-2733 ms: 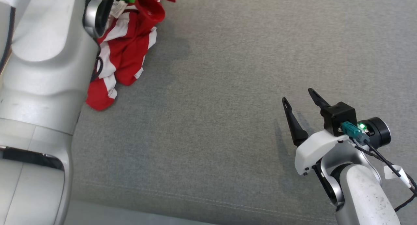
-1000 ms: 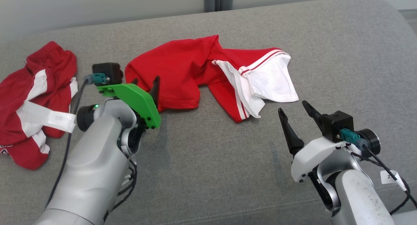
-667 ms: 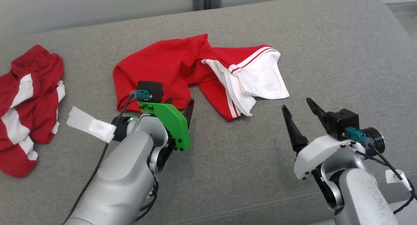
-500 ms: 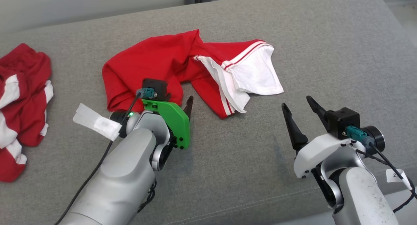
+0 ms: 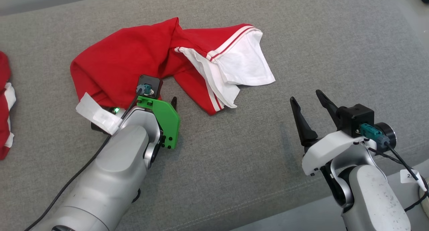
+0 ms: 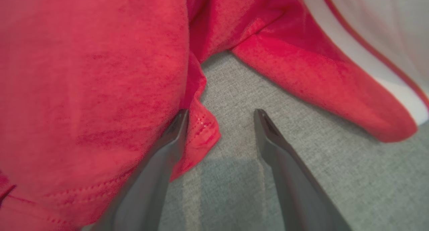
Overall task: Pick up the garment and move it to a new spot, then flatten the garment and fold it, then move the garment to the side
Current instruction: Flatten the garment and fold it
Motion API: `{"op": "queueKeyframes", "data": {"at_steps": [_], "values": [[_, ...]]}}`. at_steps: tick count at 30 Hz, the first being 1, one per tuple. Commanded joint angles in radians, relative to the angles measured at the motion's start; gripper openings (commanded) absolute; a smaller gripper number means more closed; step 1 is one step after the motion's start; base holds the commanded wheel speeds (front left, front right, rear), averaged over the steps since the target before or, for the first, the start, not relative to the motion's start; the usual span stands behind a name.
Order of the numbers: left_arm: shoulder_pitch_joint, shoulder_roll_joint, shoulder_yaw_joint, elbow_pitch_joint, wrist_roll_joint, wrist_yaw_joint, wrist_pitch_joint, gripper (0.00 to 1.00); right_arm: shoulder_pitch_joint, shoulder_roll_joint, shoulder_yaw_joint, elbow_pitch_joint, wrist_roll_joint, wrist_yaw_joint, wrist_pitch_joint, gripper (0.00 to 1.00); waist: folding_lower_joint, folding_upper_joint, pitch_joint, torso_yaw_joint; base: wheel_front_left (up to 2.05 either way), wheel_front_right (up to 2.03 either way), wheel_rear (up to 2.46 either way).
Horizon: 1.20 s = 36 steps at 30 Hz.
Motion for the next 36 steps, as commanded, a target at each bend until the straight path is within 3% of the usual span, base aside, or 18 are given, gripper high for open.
{"op": "queueKeyframes", "data": {"at_steps": [1,6,8,9,10,16,24,30,36], "values": [[-0.011,0.009,-0.005,0.018,0.007,-0.003,0.005,1.00,-0.007,-0.003,-0.005,0.006,0.006,0.000,-0.009,1.00,0.0000,0.0000,0.014,-0.013,0.00,0.00,0.00],[-0.017,0.015,-0.011,0.058,0.006,-0.004,0.002,1.00,-0.011,-0.003,-0.005,0.016,0.009,0.000,-0.014,1.00,0.0000,0.0000,0.014,-0.009,0.00,0.00,0.00],[-0.023,0.014,-0.010,0.064,0.003,-0.007,-0.005,0.34,-0.015,-0.003,-0.006,0.021,0.012,0.000,-0.017,1.00,0.0000,0.0000,0.010,-0.003,0.00,0.00,0.00],[-0.026,0.014,-0.010,0.066,0.002,-0.008,-0.008,0.09,-0.017,-0.003,-0.006,0.023,0.012,0.000,-0.018,1.00,0.0000,0.0000,0.008,0.000,0.00,0.00,0.00],[-0.028,0.015,-0.012,0.069,0.004,-0.010,-0.010,0.00,-0.019,-0.003,-0.003,0.026,0.012,0.000,-0.020,1.00,0.0000,0.0000,0.005,0.002,0.00,0.00,0.00],[-0.006,0.010,0.000,0.080,-0.021,-0.023,-0.020,0.00,-0.013,-0.003,-0.005,0.036,0.013,0.000,-0.023,1.00,0.0000,0.0000,-0.015,0.025,0.00,0.00,0.00],[0.043,0.058,0.079,-0.037,-0.074,0.001,-0.180,0.00,0.022,-0.003,-0.025,0.036,-0.006,0.000,-0.010,1.00,0.0000,0.0000,-0.067,0.085,0.00,0.00,0.00],[0.160,0.168,0.168,-0.262,-0.120,0.060,-0.278,0.00,0.047,-0.003,-0.045,0.031,-0.021,0.000,0.008,1.00,0.0000,0.0000,-0.108,0.134,0.00,0.00,0.00],[0.328,0.266,0.225,-0.585,-0.162,0.154,-0.263,0.00,0.064,-0.003,-0.059,0.015,-0.031,0.000,0.029,1.00,0.0000,0.0000,-0.129,0.168,0.00,0.00,0.00]]}}
